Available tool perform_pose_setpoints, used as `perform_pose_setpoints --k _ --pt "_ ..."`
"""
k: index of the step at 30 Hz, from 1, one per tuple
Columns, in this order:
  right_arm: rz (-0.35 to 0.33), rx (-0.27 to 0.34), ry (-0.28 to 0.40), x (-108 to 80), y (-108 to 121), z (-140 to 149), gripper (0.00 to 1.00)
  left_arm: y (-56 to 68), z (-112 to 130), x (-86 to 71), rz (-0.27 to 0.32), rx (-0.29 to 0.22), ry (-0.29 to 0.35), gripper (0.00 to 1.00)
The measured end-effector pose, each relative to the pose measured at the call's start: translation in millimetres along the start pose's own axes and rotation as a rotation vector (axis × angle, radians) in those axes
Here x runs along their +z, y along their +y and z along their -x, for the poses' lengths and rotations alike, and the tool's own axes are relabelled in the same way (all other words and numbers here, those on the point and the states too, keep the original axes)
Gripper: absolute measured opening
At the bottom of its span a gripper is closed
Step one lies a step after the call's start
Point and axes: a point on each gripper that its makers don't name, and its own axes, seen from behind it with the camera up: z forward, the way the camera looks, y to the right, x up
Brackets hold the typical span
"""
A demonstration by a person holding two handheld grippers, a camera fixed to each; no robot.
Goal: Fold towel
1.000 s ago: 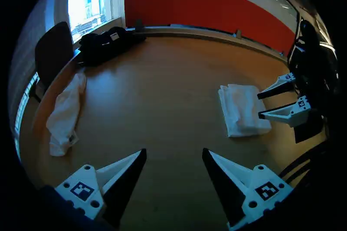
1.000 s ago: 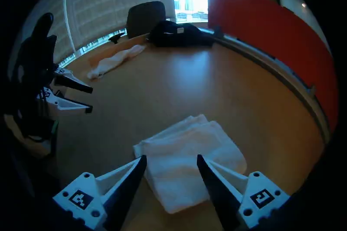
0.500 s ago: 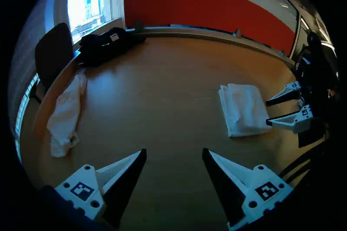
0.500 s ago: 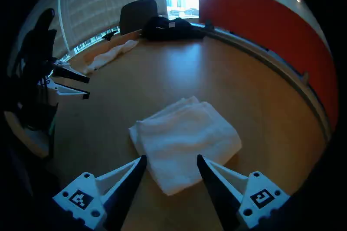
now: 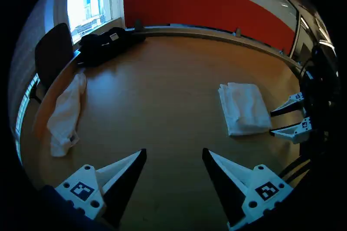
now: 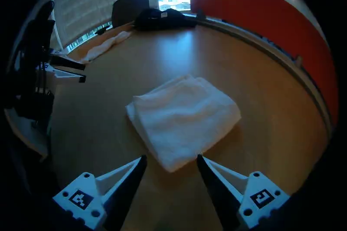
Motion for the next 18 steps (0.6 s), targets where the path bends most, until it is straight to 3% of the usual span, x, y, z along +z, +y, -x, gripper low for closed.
perform_pose_setpoints --k 11,18 --pt "0.041 0.040 -0.027 1.7 1.4 12.1 0.66 1.7 -0.1 -0.1 0.002 0.002 0.000 0.95" --pt "0.053 0.047 -0.035 4.2 2.3 14.3 0.40 2.4 0.5 0.5 0.003 0.001 -0.001 0.95"
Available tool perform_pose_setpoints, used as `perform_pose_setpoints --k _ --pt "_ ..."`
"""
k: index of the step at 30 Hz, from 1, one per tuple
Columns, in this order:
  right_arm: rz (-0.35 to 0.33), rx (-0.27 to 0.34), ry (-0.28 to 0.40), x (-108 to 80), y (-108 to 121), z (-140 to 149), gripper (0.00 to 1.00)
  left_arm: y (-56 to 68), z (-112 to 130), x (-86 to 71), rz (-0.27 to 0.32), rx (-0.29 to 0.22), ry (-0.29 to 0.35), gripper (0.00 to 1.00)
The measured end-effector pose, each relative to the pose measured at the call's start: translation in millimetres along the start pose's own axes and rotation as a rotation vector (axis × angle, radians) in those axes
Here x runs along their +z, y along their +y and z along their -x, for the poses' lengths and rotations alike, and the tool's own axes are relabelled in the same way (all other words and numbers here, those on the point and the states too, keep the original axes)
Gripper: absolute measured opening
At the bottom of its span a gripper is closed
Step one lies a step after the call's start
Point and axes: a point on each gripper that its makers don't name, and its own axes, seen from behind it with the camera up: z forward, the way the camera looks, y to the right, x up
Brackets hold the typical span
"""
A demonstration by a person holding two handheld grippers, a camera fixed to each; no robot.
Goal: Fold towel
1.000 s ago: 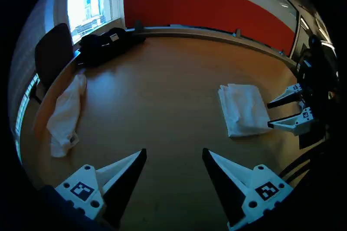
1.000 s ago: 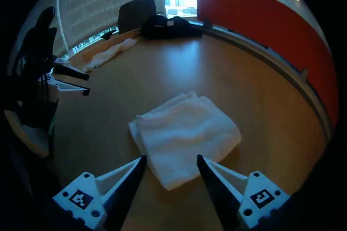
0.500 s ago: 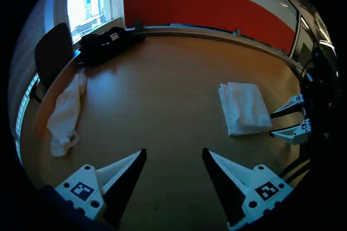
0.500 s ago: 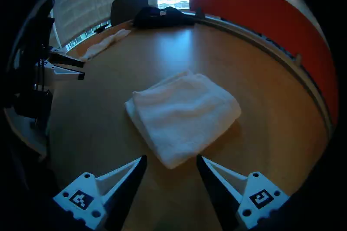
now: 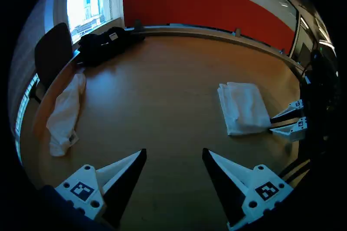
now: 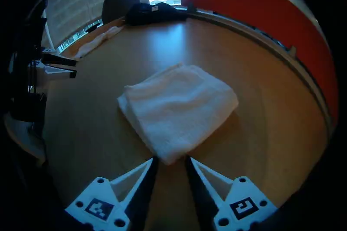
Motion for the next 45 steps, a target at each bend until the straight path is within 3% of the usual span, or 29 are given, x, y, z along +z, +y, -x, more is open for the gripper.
perform_pose_setpoints --k 5,9,26,45 --pt "0.004 0.003 -0.002 -0.1 0.9 0.8 0.20 -0.1 -0.2 0.0 -0.001 0.001 0.000 0.95" --pt "0.006 0.000 -0.002 -0.6 1.3 1.0 0.09 -0.4 -0.2 -0.1 -0.001 -0.001 0.000 0.95" --pt "-0.002 -0.005 0.034 -12.8 1.8 -11.4 0.09 0.4 -0.4 -0.7 0.003 -0.001 0.003 0.95" --pt "0.037 -0.112 0.197 -59.8 24.8 -121.6 0.08 8.7 -14.8 -2.4 0.025 -0.005 0.043 0.95"
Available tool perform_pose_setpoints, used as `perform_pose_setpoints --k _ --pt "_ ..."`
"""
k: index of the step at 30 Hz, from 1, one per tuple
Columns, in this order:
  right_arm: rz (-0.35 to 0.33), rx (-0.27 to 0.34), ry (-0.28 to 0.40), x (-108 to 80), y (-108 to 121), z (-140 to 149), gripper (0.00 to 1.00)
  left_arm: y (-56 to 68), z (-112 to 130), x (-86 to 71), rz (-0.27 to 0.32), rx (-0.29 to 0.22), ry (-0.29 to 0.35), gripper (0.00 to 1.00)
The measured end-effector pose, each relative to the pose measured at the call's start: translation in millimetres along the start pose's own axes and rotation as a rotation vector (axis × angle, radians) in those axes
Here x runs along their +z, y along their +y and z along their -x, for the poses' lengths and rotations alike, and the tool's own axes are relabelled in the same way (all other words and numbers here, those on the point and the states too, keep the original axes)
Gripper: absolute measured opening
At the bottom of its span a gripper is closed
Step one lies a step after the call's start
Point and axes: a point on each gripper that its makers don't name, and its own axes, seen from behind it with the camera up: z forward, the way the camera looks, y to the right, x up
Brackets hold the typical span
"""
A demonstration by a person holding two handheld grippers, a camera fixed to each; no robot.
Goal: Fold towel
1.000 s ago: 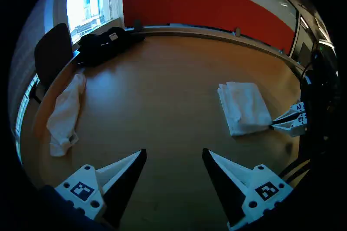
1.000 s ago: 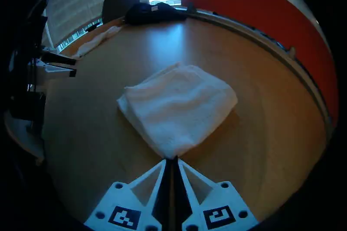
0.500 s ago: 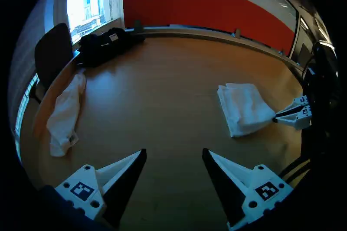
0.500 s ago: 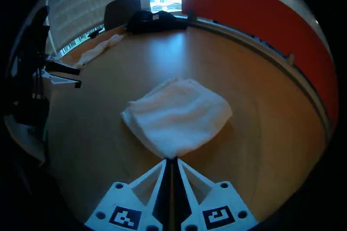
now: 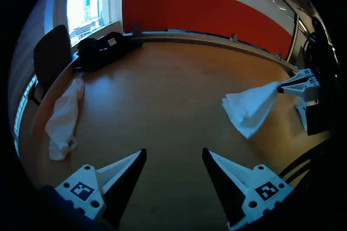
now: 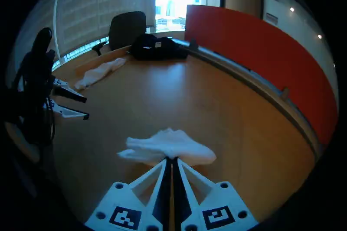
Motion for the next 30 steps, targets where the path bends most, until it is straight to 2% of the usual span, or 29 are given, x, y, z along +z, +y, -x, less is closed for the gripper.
perform_pose_setpoints --k 8,14,30 --pt "0.033 -0.043 0.057 -19.3 15.7 -44.0 0.08 3.4 -8.3 -2.6 0.010 0.004 0.018 0.95" --pt "0.064 -0.042 0.087 -34.8 26.6 -64.6 0.08 5.9 -13.2 -3.3 0.016 0.011 0.028 0.95" --pt "0.121 -0.006 0.101 -70.8 59.6 -63.9 0.08 16.9 -19.3 0.5 0.041 0.030 0.033 0.95"
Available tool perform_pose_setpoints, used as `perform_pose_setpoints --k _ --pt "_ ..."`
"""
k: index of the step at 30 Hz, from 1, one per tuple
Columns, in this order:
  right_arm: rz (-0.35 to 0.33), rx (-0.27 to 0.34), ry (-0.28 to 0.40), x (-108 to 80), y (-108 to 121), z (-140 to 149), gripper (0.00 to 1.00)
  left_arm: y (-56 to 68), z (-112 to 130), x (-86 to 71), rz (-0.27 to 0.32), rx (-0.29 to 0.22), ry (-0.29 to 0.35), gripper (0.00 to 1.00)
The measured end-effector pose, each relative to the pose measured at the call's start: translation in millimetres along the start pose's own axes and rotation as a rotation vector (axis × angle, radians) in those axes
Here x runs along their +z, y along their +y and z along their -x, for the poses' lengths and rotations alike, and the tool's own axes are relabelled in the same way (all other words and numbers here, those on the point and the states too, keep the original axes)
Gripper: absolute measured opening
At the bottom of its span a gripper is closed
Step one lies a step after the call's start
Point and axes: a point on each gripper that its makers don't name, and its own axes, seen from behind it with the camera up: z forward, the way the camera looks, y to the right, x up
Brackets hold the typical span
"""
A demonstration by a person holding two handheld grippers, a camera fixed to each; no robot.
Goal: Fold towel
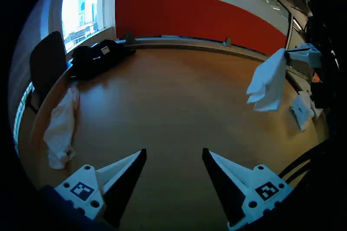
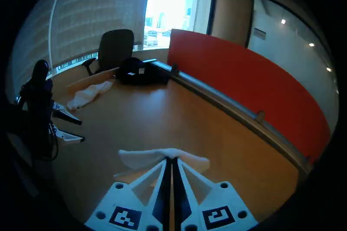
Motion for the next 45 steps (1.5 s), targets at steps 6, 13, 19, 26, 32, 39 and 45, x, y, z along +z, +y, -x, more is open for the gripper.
perform_pose_setpoints --k 6,13,19,26,32,39,45 --pt "0.031 0.016 -0.001 -19.8 21.6 6.2 0.08 4.8 -1.9 2.3 0.008 0.012 -0.002 0.95" --pt "0.068 0.036 -0.013 -43.7 47.4 20.9 0.07 9.8 -3.3 2.7 0.013 0.029 -0.005 0.95" --pt "0.100 0.070 -0.011 -63.3 69.3 31.2 0.07 13.5 -4.2 2.1 0.013 0.037 -0.009 0.95" --pt "0.134 0.100 -0.017 -83.9 93.5 47.3 0.07 16.2 -5.1 0.4 0.010 0.042 -0.011 0.95" --pt "0.167 0.109 -0.026 -101.1 116.0 58.5 0.07 14.8 -4.3 0.2 0.003 0.045 -0.015 0.95" --pt "0.205 0.107 -0.047 -120.4 143.8 73.3 0.07 13.5 -5.0 -0.3 -0.004 0.045 -0.018 0.95" --pt "0.233 0.109 -0.066 -135.0 166.3 83.9 0.07 13.4 -5.4 0.0 -0.008 0.049 -0.019 0.95"
